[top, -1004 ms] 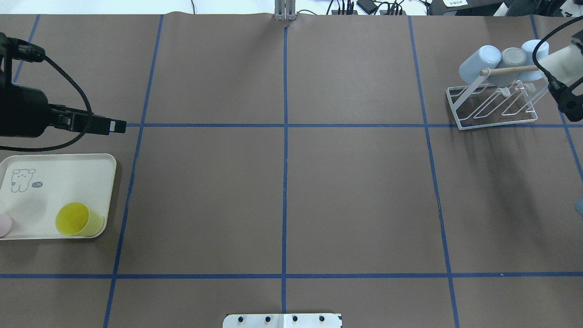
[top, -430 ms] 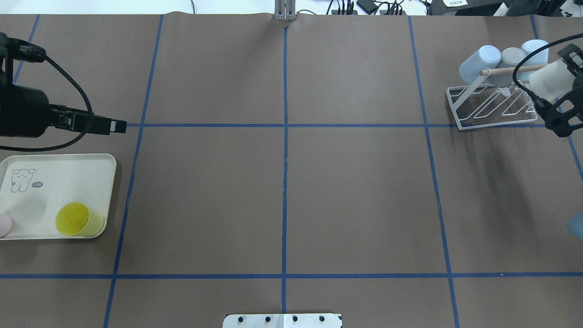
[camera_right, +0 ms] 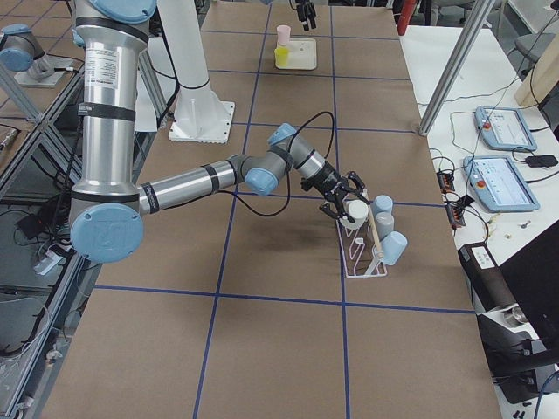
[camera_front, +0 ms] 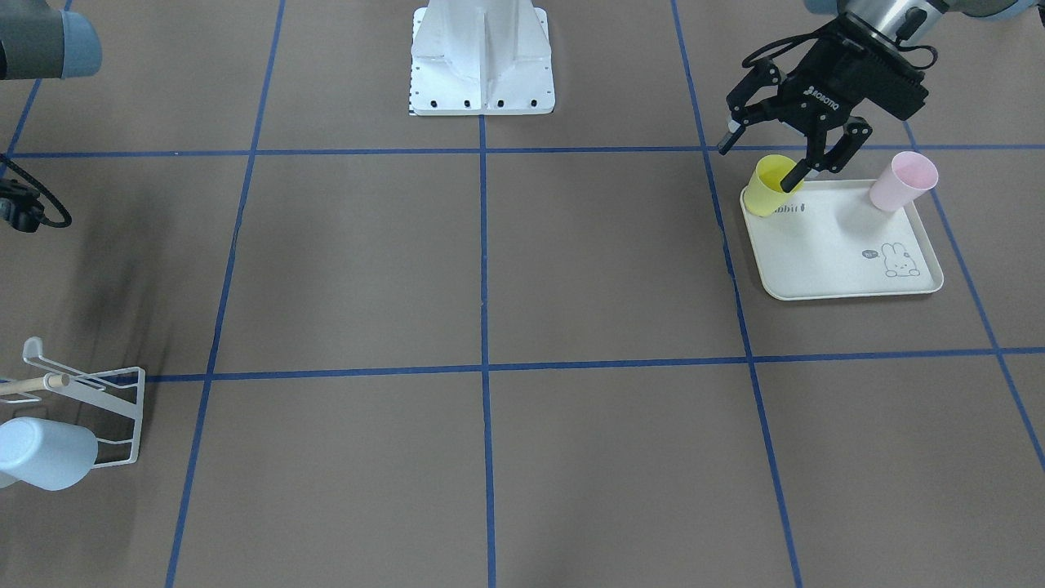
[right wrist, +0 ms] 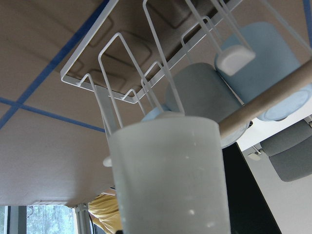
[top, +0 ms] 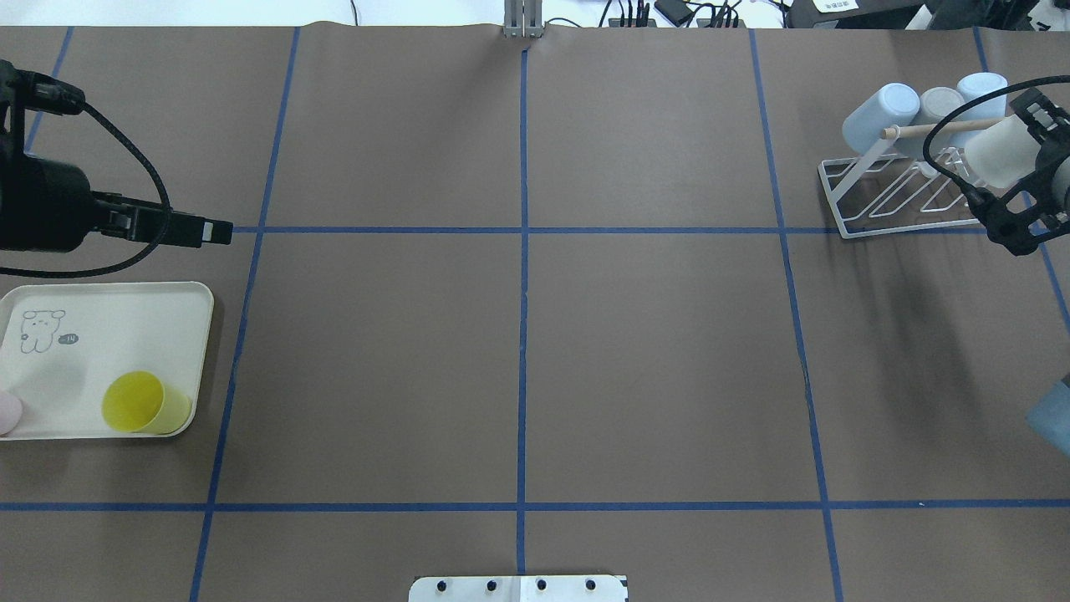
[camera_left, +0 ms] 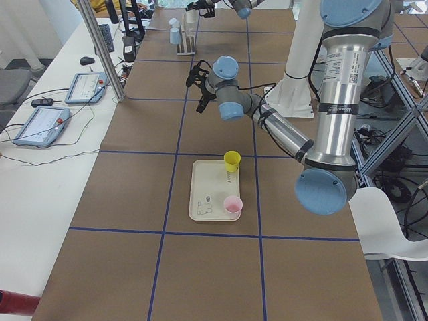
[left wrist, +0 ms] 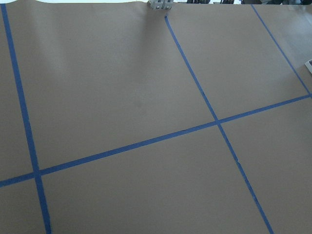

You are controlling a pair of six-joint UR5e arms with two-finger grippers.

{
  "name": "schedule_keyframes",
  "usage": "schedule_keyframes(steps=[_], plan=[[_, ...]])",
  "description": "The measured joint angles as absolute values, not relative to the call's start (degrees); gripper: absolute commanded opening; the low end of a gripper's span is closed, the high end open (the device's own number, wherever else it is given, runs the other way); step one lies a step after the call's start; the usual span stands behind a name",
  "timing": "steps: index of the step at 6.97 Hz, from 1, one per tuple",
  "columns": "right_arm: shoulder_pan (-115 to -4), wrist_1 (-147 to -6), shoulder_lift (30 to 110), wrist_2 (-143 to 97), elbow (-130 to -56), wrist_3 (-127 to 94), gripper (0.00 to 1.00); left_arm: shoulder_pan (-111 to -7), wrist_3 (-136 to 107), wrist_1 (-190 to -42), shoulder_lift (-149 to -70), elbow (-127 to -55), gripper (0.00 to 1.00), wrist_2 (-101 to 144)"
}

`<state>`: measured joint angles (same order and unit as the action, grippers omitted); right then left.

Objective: Transfer IKEA cup to right arm and place on rack

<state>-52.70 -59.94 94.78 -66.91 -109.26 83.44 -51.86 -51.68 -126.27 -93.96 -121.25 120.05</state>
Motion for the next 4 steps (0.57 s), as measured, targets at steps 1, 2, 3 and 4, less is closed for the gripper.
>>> schedule_keyframes(steps=[1,2,3,4], plan=[[-52.62,-59.94,94.36,-66.77,-108.76,83.6,0.0,-51.86,-51.68,-126.29,-93.95,-121.23,1.0,120.06],[-52.59,-59.94,93.59,-66.54,-107.91,83.65,0.0,-51.85,-51.7,-126.3,-93.95,-121.23,1.0,120.06],[-52.56,-59.92,92.87,-66.24,-107.11,83.67,0.0,-51.86,-51.97,-126.3,-93.97,-121.29,1.0,120.06],[-52.56,-59.91,92.55,-65.99,-106.59,83.67,0.0,-51.83,-52.42,-126.3,-94.01,-121.36,1.0,120.06]])
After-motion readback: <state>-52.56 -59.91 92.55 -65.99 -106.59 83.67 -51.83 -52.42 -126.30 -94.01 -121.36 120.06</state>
